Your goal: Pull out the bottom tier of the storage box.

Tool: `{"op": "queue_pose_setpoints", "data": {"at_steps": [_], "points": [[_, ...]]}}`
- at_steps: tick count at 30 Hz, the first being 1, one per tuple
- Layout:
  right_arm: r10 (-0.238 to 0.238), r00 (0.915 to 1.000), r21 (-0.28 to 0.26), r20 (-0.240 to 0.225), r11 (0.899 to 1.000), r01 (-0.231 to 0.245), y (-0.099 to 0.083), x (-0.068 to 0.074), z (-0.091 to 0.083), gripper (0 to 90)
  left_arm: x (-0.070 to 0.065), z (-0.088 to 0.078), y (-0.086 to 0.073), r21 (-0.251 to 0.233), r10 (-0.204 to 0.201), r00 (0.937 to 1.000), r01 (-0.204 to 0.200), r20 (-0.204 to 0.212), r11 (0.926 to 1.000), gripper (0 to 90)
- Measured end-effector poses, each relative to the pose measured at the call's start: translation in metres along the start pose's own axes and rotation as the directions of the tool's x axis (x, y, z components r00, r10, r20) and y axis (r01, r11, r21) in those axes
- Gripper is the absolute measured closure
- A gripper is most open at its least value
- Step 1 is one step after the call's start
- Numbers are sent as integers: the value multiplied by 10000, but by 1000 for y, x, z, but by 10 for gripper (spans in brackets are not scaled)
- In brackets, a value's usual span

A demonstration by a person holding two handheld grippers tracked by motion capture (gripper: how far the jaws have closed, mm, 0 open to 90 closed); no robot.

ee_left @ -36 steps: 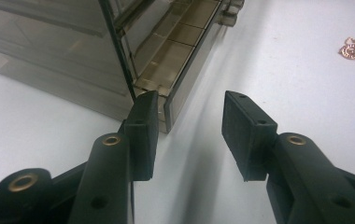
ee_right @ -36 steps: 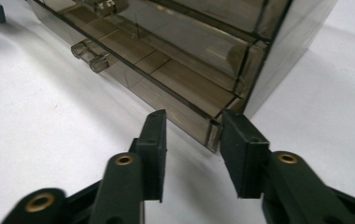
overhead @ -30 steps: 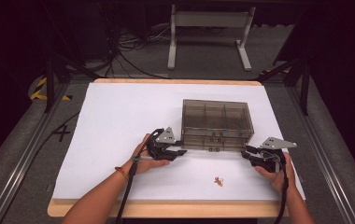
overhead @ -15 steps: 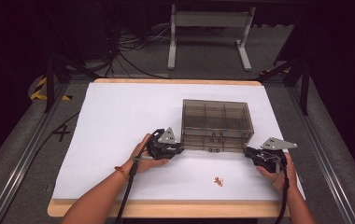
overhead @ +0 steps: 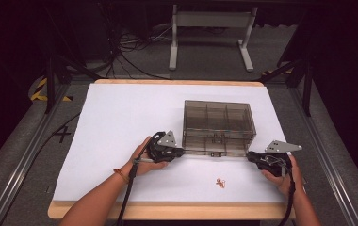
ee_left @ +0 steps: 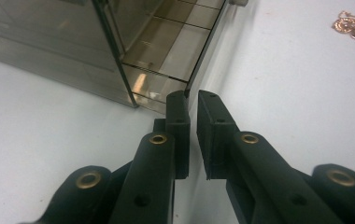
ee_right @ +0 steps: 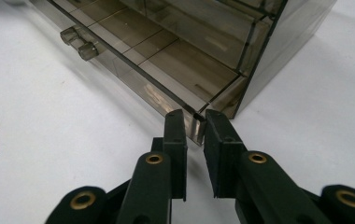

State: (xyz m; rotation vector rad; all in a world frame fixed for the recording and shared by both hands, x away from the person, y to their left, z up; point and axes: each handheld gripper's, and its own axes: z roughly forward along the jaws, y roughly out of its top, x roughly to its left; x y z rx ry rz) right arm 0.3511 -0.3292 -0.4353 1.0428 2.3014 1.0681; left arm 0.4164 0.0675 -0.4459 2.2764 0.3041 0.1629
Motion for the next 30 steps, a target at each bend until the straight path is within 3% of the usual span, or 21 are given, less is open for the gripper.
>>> {"op": "queue_pose_setpoints", "data": {"at_steps": [16,30], "points": [[-353,9970,288,-693,9989,373,-3,0,-9,819,-8,-4,-2,257,314,9984,-326,468,9991,841],[-777,9879,679,-1342,9939,874,-4,2,-15,828,-16,-6,-2,588,593,9951,-641,797,9962,843]]}}
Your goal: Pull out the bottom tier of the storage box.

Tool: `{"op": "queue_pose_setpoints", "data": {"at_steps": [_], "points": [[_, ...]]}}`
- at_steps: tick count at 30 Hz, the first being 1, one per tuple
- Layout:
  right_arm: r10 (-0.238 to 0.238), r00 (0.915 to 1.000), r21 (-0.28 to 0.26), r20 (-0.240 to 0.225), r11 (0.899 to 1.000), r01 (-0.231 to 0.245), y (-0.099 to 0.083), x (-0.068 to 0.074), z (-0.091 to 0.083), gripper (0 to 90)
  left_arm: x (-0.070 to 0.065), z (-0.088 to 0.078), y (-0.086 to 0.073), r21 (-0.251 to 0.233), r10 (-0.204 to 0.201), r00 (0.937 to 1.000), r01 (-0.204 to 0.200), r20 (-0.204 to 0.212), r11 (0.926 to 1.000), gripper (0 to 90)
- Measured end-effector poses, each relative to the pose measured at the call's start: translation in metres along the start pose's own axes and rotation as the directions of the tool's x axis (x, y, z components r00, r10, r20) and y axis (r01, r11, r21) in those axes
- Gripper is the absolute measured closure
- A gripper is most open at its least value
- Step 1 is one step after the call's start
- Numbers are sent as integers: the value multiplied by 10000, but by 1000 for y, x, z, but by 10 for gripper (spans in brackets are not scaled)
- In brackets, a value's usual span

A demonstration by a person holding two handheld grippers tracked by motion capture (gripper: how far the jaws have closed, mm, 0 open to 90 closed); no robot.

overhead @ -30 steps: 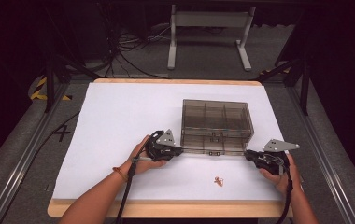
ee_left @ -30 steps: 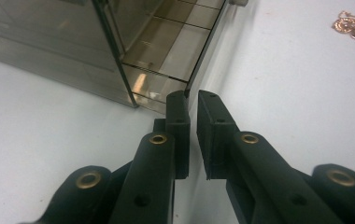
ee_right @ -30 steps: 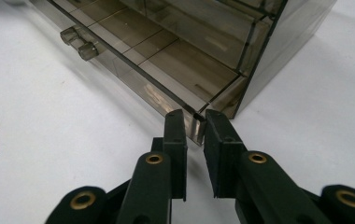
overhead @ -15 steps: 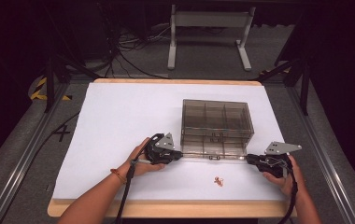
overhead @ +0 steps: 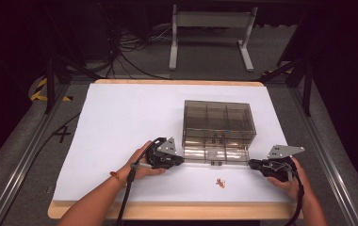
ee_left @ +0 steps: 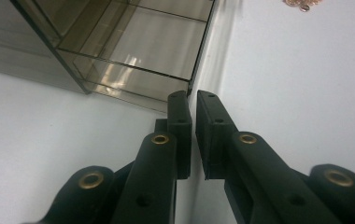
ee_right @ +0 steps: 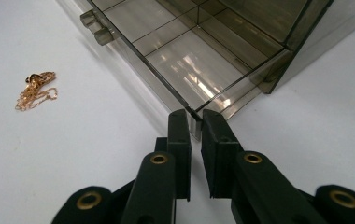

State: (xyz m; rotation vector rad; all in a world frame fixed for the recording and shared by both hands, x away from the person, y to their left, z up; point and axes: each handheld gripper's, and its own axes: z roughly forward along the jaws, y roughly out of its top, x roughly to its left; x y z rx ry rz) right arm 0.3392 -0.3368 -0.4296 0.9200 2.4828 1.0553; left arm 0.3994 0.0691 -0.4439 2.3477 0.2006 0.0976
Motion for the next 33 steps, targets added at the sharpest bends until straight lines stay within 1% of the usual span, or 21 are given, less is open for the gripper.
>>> {"op": "queue_pose_setpoints", "data": {"at_steps": [5,6,7,10,13,14,18,20,22,23,24,25,26,27,28,29,30,31,32,33], "points": [[-83,9998,97,-197,9999,85,-1,0,-2,828,-2,0,0,9,51,9998,-52,172,10000,843],[-93,9997,113,-230,9999,96,-1,0,-2,828,-1,-1,0,66,163,9997,-164,165,9998,843],[-127,9996,144,-266,9998,131,-1,1,-3,828,-2,-1,0,98,155,9996,-157,249,9998,843],[-152,9991,205,-390,9997,160,-1,1,-3,827,-3,-2,0,130,217,9995,-220,222,9997,843],[-212,9985,254,-511,9994,225,-1,1,-4,826,-4,-2,0,152,224,9994,-228,253,9996,843],[-229,9982,275,-562,9993,244,-1,2,-5,827,-4,-2,0,154,208,9993,-213,319,9997,843],[-251,9978,320,-621,9991,271,-1,2,-5,813,-5,-2,0,182,243,9992,-249,323,9995,841],[-271,9975,315,-654,9991,292,0,2,-5,783,-6,-3,1,227,336,9990,-343,284,9992,823],[-266,9974,130,-676,9995,275,2,2,-8,762,-7,-6,3,199,440,9989,-443,153,9988,801],[-179,9985,-17,-515,9998,179,3,2,-11,740,-7,-7,3,178,483,9988,-484,70,9987,789],[-117,9994,-86,-312,9999,115,4,1,-14,721,-7,-9,3,114,517,9987,-516,-44,9986,780],[-14,9998,-264,-181,9997,9,5,1,-16,703,-7,-13,3,-79,442,9990,-443,-85,9990,765],[45,10000,-488,-62,9988,-48,6,1,-20,700,-7,-16,2,-208,299,9994,-303,-198,9993,743],[79,9999,-737,142,9973,-68,9,3,-24,697,-6,-18,2,-401,214,9994,-224,-256,9989,721],[65,9997,-886,237,9961,-43,11,5,-26,692,-6,-21,1,-658,102,9995,-121,-297,9978,705],[66,9996,-1030,263,9947,-38,13,6,-27,692,-6,-25,1,-1152,-88,9993,44,-374,9933,688],[68,9994,-1174,325,9931,-30,16,8,-27,689,-6,-28,1,-1396,-109,9991,51,-414,9902,690],[68,9994,-1174,325,9931,-30,16,8,-27,689,-6,-28,1,-1396,-109,9991,51,-414,9902,687],[60,9993,-1292,369,9916,-12,18,10,-27,690,-8,-31,2,-1600,-185,9987,106,-478,9871,687],[25,9992,-1457,398,9893,33,22,13,-26,694,-10,-34,1,-1635,-86,9984,-7,-557,9865,661]]}}
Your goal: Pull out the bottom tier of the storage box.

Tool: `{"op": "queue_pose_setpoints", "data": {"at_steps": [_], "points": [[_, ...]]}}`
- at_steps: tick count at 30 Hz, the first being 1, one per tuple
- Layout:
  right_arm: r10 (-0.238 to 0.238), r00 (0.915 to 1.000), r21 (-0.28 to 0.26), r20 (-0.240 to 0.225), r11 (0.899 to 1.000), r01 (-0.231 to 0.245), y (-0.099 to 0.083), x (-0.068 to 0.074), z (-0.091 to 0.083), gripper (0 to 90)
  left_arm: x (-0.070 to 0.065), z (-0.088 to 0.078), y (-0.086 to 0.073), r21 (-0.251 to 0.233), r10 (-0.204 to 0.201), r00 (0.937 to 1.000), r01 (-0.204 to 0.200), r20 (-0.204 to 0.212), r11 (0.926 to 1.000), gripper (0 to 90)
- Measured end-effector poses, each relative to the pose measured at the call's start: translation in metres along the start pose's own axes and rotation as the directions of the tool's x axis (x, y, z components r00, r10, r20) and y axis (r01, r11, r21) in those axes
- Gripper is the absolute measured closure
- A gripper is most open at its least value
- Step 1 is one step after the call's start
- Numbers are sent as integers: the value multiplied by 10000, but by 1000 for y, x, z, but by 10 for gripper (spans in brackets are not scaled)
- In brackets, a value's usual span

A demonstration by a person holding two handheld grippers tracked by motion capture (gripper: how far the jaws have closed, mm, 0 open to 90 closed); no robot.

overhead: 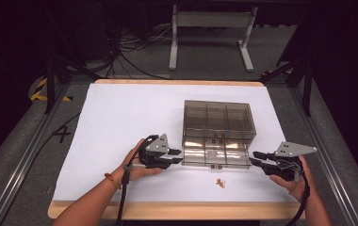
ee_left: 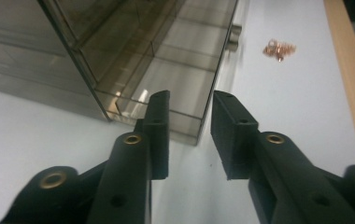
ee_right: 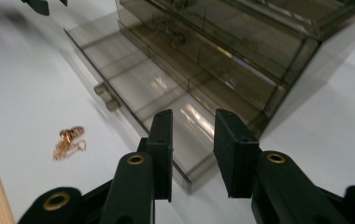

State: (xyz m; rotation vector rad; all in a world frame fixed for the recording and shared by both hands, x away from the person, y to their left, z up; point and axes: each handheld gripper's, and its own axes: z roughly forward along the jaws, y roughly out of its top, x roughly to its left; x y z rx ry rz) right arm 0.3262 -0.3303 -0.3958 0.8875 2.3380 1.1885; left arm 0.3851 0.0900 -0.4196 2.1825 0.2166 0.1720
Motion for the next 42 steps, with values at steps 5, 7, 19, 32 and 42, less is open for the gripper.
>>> {"op": "queue_pose_setpoints", "data": {"at_steps": [5,7,19,32,42], "points": [[-239,9996,-438,131,9987,245,13,13,8,732,-8,-21,-12,-298,247,9980,-265,-581,9992,602],[-237,9996,-547,172,9982,246,19,18,9,741,-9,-26,-19,-280,157,9963,-182,-849,9994,534],[-580,9982,-902,121,9942,589,10,45,18,714,-3,-48,-60,-745,-1304,9687,1171,-2114,9903,252],[-695,9959,-258,-583,9973,680,-3,65,48,673,9,-47,-75,-1451,-2369,9405,2061,-2435,9677,153],[-791,9890,201,-1253,9964,822,-7,76,59,616,10,-46,-76,-1397,-2370,9437,2090,-2308,9679,141]]}}
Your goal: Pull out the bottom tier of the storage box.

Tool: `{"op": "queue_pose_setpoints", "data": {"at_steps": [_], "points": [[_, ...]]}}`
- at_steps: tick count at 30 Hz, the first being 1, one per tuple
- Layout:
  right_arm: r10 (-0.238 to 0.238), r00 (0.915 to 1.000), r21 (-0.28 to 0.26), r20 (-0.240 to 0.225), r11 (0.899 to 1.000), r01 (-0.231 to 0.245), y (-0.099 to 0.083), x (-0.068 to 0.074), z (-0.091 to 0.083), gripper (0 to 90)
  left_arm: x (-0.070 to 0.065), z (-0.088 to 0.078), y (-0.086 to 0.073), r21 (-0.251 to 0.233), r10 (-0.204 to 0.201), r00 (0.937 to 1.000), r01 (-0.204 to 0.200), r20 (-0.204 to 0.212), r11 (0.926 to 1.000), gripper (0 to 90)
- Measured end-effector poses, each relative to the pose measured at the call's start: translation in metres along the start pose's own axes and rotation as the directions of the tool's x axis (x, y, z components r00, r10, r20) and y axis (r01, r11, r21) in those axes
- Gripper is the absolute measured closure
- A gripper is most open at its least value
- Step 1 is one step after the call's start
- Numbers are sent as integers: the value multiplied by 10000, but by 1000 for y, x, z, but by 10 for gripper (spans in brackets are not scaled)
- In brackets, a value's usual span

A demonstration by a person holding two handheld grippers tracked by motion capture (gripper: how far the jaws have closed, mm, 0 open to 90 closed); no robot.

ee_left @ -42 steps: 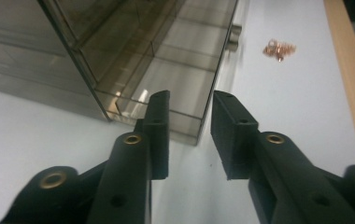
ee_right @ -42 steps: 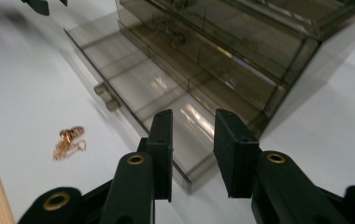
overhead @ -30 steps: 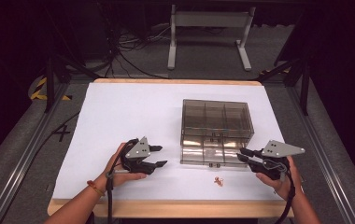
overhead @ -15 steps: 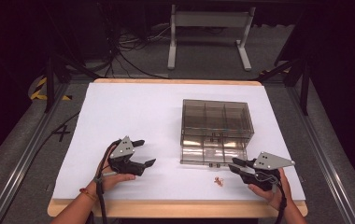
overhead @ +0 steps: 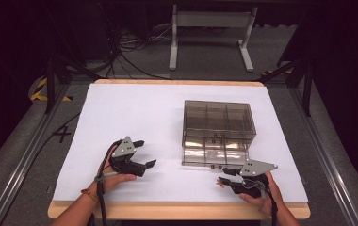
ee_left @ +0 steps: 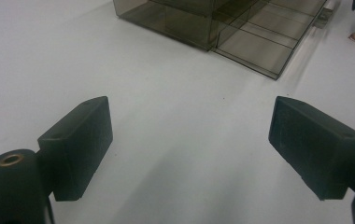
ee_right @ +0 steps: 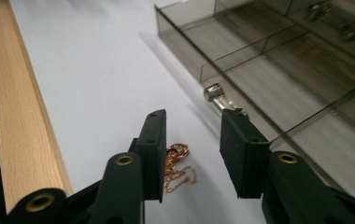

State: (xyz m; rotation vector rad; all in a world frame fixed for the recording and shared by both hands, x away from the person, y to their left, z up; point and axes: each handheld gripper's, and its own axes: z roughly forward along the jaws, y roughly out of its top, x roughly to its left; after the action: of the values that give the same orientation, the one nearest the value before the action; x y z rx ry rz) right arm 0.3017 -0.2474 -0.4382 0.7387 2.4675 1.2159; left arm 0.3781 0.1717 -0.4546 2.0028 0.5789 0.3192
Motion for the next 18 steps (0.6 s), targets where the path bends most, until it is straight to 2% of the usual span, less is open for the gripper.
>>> {"op": "queue_pose_setpoints", "data": {"at_steps": [2,6,8,11,18], "points": [[-56,9999,251,-151,9997,59,-1,2,5,592,0,0,0,34,65,10000,-65,-8,10000,142],[-41,9999,817,-151,9966,53,-3,3,12,570,0,1,0,81,119,9999,-119,15,9999,142],[39,9999,825,-115,9966,-29,-4,3,13,578,0,1,0,90,135,9999,-135,5,9999,146],[62,10000,811,-18,9967,-61,-4,3,13,623,0,1,0,110,106,9999,-106,15,9999,145],[-82,9999,1019,-146,9947,96,-2,6,12,770,-1,2,1,212,219,9998,-219,22,9995,147]]}}
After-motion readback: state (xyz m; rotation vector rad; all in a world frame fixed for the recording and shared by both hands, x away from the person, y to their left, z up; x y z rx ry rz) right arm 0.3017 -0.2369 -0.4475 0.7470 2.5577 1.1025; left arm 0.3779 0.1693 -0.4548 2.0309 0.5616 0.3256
